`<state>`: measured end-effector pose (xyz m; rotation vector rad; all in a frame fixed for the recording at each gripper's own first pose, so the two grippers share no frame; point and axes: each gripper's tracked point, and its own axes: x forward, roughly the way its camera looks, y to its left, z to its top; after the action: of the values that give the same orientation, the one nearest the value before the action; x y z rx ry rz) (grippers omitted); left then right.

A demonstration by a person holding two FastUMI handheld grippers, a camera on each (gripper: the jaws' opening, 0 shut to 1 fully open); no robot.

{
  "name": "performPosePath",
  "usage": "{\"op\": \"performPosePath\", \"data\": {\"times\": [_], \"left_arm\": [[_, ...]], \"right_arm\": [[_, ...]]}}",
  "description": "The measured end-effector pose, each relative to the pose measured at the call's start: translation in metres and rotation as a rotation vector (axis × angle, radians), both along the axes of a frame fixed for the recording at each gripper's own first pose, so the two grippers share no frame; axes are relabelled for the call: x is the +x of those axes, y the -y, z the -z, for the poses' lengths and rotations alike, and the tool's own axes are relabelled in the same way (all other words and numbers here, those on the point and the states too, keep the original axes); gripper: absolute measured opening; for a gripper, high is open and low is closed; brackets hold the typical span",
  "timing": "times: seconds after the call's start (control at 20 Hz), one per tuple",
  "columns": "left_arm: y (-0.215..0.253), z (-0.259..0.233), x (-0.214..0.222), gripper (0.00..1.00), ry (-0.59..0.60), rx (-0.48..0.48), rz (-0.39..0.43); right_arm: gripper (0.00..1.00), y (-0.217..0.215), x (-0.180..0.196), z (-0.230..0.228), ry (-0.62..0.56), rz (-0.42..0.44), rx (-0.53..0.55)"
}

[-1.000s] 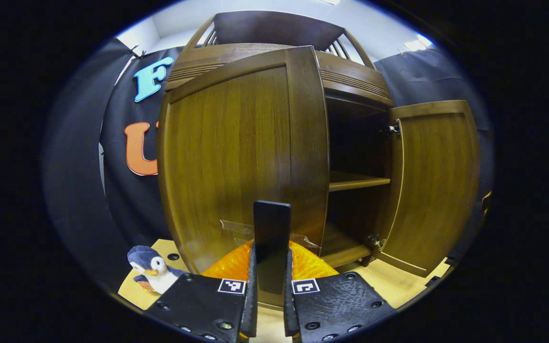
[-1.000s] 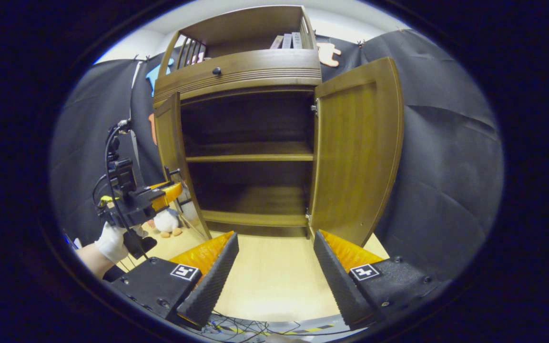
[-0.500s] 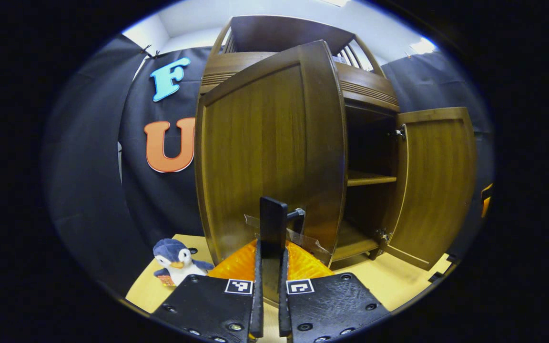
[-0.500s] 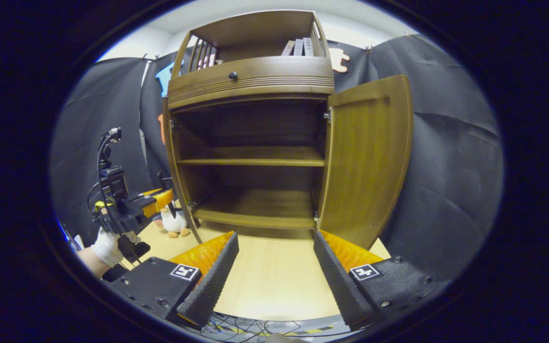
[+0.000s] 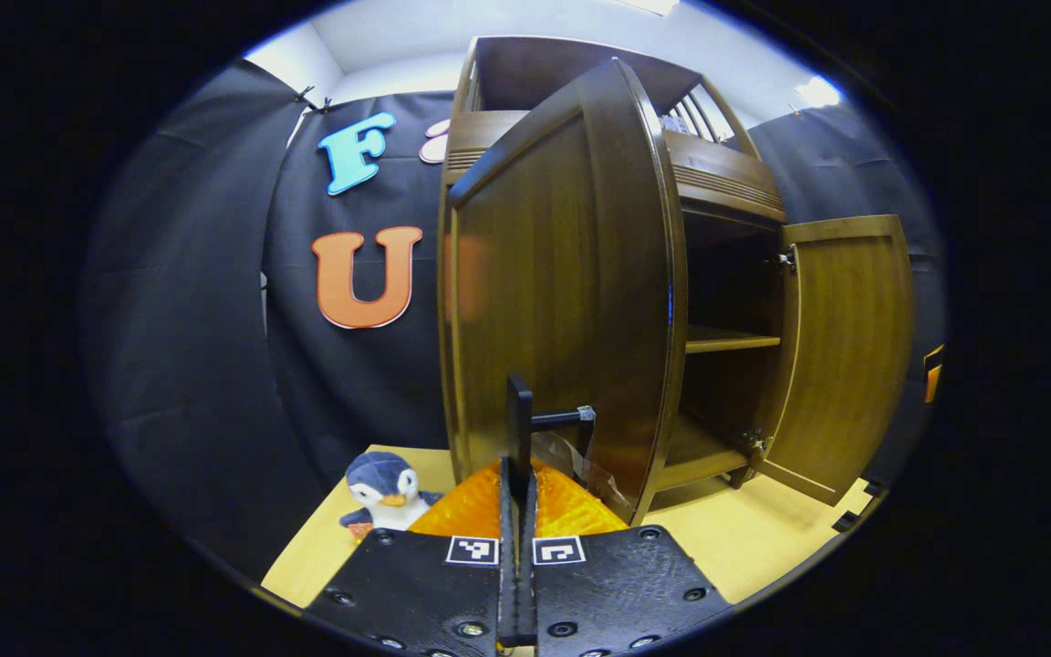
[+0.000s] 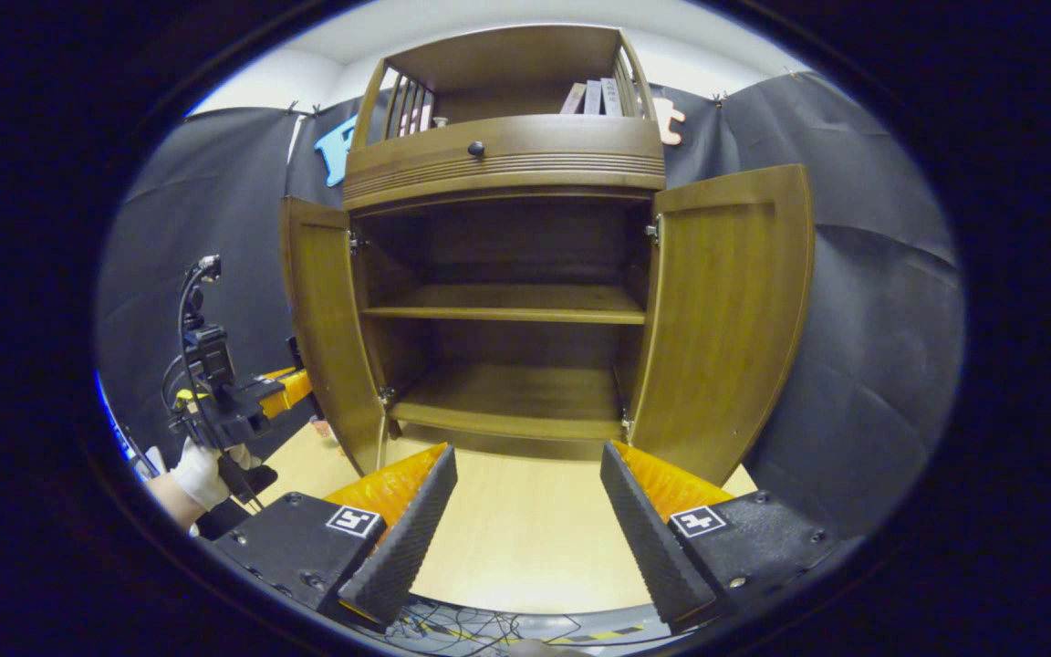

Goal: Open the right door of the double-door shoe cabinet with the right hand, and open the left door with the left hand.

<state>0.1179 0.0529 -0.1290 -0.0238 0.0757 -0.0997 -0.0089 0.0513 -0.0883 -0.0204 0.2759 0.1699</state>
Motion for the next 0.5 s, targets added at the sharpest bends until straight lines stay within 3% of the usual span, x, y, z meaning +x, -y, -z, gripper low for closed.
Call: {"op": "performPosePath", "data": {"times": [0.5], "left_arm": [[-0.059,-0.003,-0.003,0.0,0.037,-0.009,0.008]], "right_arm": [[1.0,-0.029,-0.007,0.002,-0.002,-0.044,-0.002]]}}
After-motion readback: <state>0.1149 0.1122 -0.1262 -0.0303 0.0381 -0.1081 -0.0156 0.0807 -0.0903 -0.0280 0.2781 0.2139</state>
